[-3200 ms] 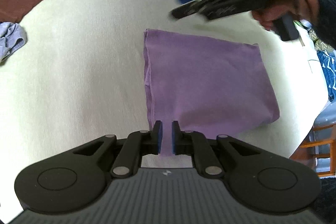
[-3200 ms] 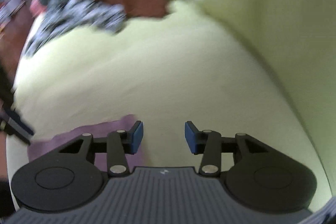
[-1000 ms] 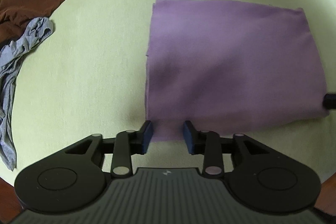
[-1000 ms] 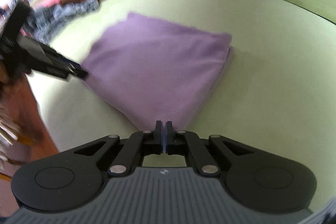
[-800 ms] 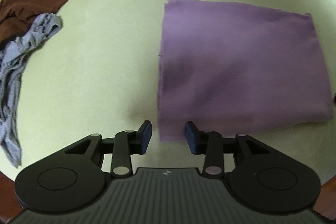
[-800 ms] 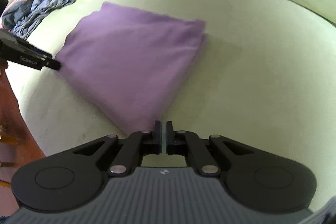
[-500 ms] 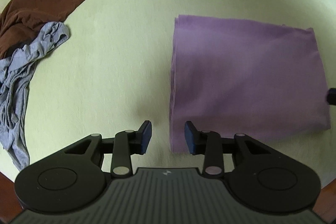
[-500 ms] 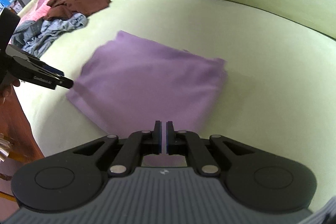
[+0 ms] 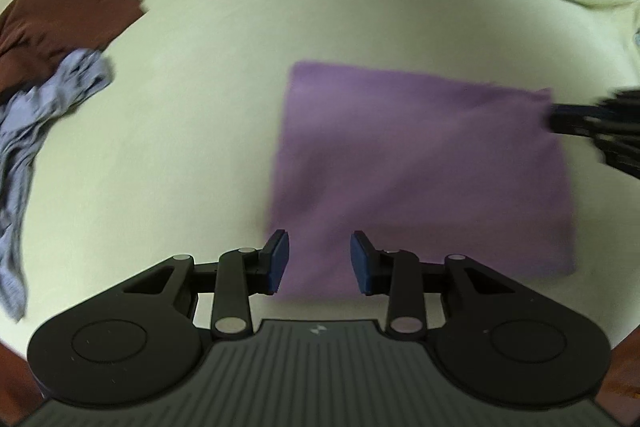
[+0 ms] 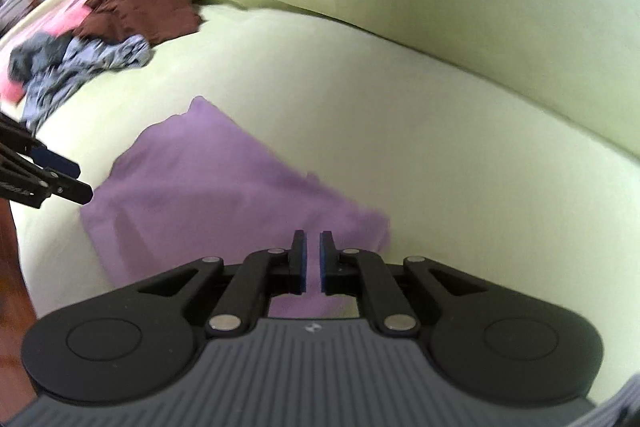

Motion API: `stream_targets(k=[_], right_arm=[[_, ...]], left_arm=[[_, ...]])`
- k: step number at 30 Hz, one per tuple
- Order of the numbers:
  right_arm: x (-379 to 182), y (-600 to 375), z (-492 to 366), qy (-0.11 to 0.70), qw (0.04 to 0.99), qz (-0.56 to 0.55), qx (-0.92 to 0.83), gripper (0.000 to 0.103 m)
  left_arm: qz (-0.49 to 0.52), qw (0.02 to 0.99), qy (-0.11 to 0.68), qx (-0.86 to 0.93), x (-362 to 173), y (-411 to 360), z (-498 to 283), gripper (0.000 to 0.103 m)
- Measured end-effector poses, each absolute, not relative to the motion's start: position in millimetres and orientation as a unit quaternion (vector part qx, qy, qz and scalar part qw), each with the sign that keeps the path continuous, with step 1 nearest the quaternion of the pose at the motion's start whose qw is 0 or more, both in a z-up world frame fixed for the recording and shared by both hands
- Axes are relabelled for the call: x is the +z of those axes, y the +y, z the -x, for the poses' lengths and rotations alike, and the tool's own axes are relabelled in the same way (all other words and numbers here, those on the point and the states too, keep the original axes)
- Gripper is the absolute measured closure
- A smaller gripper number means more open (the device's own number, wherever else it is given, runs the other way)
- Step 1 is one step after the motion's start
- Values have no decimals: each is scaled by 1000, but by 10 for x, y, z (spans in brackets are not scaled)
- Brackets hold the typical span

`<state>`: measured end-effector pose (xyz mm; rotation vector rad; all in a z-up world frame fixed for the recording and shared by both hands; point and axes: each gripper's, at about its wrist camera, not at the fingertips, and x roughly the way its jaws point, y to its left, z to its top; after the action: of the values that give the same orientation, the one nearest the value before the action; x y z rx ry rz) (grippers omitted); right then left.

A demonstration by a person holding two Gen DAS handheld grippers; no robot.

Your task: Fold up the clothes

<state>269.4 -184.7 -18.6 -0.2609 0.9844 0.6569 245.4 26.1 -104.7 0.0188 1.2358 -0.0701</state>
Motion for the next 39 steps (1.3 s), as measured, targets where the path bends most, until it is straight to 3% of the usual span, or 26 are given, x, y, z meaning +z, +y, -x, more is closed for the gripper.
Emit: stream_targets(k=[7,9,11,20,28,32,35,37,39], right_arm=[[-301,-1891,-3068,479,806,127,323,102],[-205,-1943,-3092,482,797,129,342,98],[-140,-2017,-3154,492,783,124,360,82],[-216,-2292,-3514,561,710,102,413,73],[-328,-2319,-3622,562,711,63,418,68],[-345,-2324,-3668,557,706,74,431,67],[-372,-2334,-3688,558,698,76,443,67],[-394,-2352,-3692,560,693,78,448,67],[-418,-2364,-3703,560,690,76,452,65]], left_arm=[[-5,805,593,14,-1306,297,-2464,60],[14,801,598,41,-1205,397,-2358,62],[40,796,601,56,-1110,423,-2236,63],[213,766,606,32,-1109,-344,-1716,59],[374,729,564,99,-1392,-757,-1681,58],[448,715,518,138,-1475,-822,-1601,44],[485,709,485,164,-1492,-863,-1575,43],[501,707,468,174,-1502,-889,-1574,56],[496,709,469,177,-1514,-888,-1568,80]])
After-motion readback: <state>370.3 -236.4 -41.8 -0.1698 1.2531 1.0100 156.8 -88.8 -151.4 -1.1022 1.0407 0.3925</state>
